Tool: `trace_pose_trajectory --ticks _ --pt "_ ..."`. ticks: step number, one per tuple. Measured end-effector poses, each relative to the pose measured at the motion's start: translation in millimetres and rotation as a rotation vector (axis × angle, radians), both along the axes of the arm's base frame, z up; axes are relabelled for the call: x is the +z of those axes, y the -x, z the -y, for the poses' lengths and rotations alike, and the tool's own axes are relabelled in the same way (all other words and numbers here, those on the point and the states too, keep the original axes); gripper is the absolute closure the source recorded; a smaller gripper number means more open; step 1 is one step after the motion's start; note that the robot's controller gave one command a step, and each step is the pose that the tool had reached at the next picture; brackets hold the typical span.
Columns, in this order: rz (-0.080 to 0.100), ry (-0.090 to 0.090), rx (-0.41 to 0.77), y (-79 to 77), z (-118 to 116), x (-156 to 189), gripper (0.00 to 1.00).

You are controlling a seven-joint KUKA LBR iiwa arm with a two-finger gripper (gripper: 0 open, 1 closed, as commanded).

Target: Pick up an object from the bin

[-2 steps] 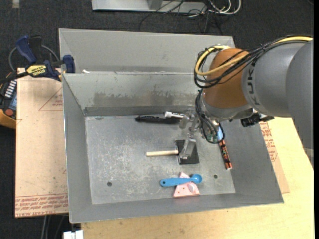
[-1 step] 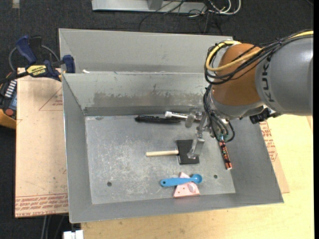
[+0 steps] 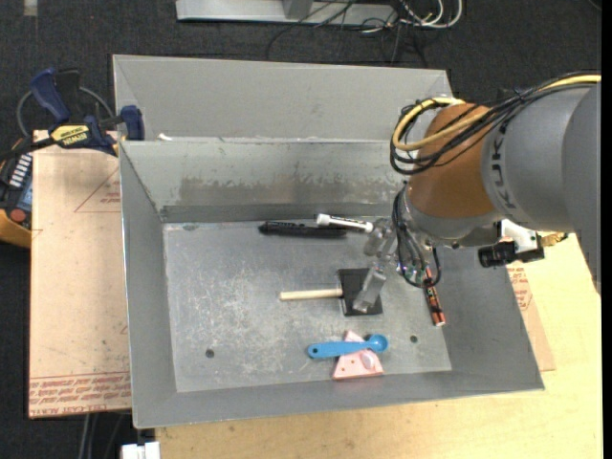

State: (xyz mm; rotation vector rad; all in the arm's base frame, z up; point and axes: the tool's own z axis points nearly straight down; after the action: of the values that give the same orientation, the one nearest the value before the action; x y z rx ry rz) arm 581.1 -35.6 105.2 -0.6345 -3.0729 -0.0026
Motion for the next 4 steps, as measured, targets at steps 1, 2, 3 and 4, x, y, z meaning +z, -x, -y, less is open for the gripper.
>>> trace_pose_trajectory --ticks 1,2,3,4 --pt "0.008 0.0 0.236 -0.9 -1.0 -35.6 0.0" --pt "0.004 0.0 -0.184 -0.3 6.1 -32.8 1.0" --pt "0.004 0.001 -0.184 -0.4 6.3 -32.7 1.0" --pt "0.003 0.001 -0.184 0.3 6.2 -30.3 1.0"
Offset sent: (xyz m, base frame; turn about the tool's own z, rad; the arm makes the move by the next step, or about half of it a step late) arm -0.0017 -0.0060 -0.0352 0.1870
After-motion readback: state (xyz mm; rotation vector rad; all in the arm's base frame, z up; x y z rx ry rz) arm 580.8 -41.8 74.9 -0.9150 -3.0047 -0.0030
